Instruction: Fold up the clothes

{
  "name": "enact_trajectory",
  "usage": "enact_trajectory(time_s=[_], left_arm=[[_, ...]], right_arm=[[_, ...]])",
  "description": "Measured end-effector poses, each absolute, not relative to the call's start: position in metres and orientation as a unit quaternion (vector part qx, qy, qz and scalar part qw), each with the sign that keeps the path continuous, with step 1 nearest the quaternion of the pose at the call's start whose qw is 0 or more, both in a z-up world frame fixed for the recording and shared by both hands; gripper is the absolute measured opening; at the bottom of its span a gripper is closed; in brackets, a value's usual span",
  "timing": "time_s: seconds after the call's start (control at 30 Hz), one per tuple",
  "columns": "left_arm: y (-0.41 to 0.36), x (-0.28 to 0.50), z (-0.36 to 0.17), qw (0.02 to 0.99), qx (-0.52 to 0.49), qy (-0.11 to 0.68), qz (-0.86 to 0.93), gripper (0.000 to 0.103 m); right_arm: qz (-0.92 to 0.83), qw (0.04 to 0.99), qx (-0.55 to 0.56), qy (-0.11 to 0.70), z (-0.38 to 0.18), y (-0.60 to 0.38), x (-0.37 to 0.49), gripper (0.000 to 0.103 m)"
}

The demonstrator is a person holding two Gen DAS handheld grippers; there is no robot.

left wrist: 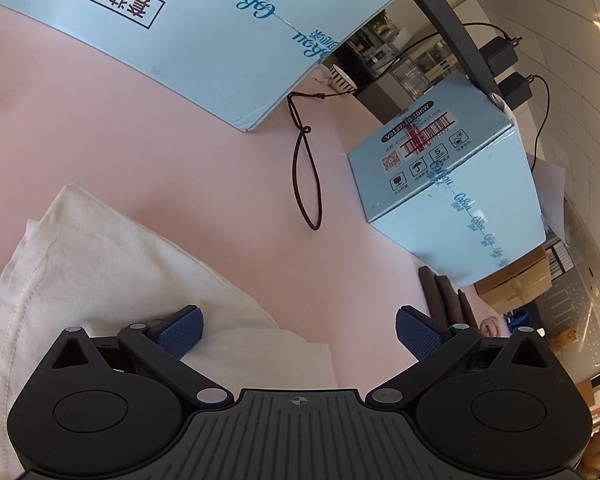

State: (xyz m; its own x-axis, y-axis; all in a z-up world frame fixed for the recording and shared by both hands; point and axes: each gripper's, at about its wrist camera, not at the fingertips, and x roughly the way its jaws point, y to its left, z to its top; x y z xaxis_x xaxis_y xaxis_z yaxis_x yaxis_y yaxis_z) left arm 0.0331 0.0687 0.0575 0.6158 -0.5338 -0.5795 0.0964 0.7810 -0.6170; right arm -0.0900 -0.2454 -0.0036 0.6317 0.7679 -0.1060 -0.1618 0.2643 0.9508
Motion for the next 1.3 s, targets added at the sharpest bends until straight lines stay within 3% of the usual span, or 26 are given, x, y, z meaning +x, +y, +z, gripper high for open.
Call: enact_trajectory(time_s=[0.17,0.33,0.6,0.9,1.3], left_arm=[[0.061,-0.014,0.073,0.878,-0.191,0.409,-0.161,0.103],[0.065,-0.046,0.061,0.845,-0.198,0.462,-0.179,0.103],[0.071,-0.088,0.043,0.863,-0.153,0.477,-0.068,0.103],[0.062,-0.093,0.026,0.885,-0.094,0.457,0.007,0.103],[0.067,-0.06,0.024,0.892,-0.109,0.438,0.005,0.103]], right_arm=[[0.265,0.763,0.511,0.294,-0.003,-0.259,-0.12,0.095],[0.239,0.77,0.497,0.322,-0.006,-0.258,-0.143,0.096],[0.161,0.819,0.434,0.34,0.009,-0.24,-0.163,0.097],[0.112,0.826,0.444,0.329,0.004,-0.214,-0.148,0.1],[0.111,0.812,0.469,0.33,0.001,-0.183,-0.105,0.103]])
